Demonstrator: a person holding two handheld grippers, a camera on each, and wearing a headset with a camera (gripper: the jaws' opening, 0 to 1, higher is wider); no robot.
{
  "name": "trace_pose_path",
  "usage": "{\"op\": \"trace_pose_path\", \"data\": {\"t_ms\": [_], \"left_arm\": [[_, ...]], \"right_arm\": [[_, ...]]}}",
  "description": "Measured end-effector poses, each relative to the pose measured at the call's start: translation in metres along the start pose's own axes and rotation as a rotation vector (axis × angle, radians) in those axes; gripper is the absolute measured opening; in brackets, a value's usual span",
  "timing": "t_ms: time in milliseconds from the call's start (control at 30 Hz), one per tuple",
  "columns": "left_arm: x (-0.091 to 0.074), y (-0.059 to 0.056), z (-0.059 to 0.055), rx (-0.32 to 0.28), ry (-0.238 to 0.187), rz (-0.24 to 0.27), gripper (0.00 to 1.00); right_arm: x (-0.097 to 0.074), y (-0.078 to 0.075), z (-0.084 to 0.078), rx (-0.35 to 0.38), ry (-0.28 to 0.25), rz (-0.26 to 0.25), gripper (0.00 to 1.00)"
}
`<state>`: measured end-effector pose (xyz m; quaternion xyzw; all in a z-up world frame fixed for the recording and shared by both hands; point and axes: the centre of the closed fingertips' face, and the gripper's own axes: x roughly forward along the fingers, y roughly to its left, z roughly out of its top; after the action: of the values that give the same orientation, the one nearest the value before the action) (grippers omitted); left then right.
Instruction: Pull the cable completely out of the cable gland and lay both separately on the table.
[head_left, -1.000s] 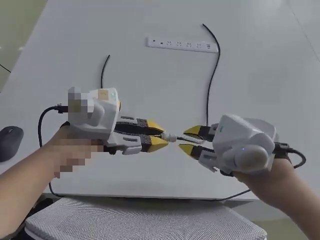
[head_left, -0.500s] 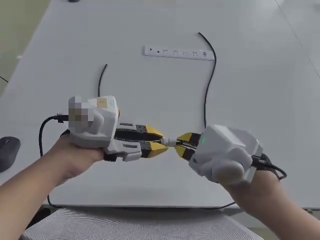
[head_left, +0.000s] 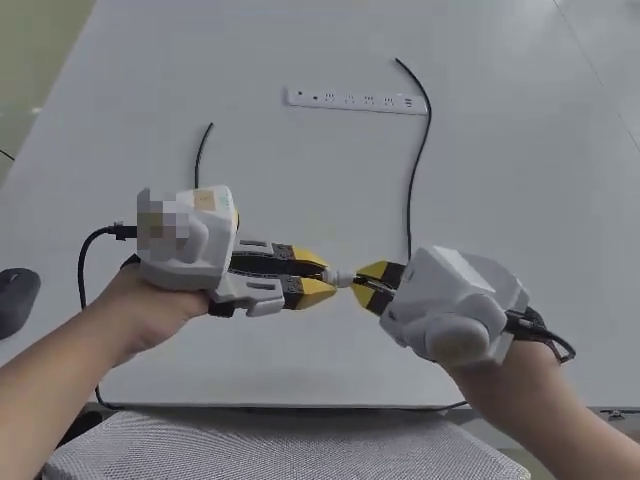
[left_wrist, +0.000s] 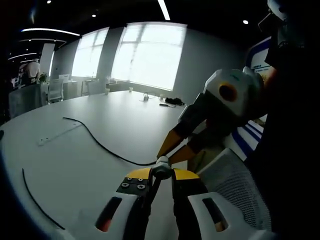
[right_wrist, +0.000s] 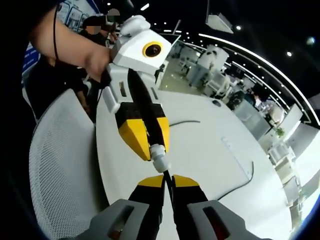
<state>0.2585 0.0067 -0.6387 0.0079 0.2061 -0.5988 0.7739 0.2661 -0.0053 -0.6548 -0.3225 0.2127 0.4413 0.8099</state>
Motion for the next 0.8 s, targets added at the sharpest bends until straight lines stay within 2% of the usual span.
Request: {"op": "trace_pose_path", "data": {"t_ms": [433,500,733,800], "left_arm": [[-0.002,0.003,0.001,-0.006,-0.002,0.015,0.15],[-0.002,0.004,0.001,-0.009,-0.004,0.018,0.15],[-0.003,0.004,0.002,-0.007,-0.008,0.02,0.15],[-0.003,0.004,0.002,-0.007,-0.01,0.022,0.15]], "right_arm": [[0.001,-0.009,-0.013,0.082,0.011,-0.021,0.0],[0.0,-0.011,-0.019,0.138,0.022,-0.029,0.0],[-0.003,-0.02,-0.036,0.201,0.04,-0.059,0.0],[-0.003,-0.023,-0.042,0.246,0.046,-0.071,0.0]]}}
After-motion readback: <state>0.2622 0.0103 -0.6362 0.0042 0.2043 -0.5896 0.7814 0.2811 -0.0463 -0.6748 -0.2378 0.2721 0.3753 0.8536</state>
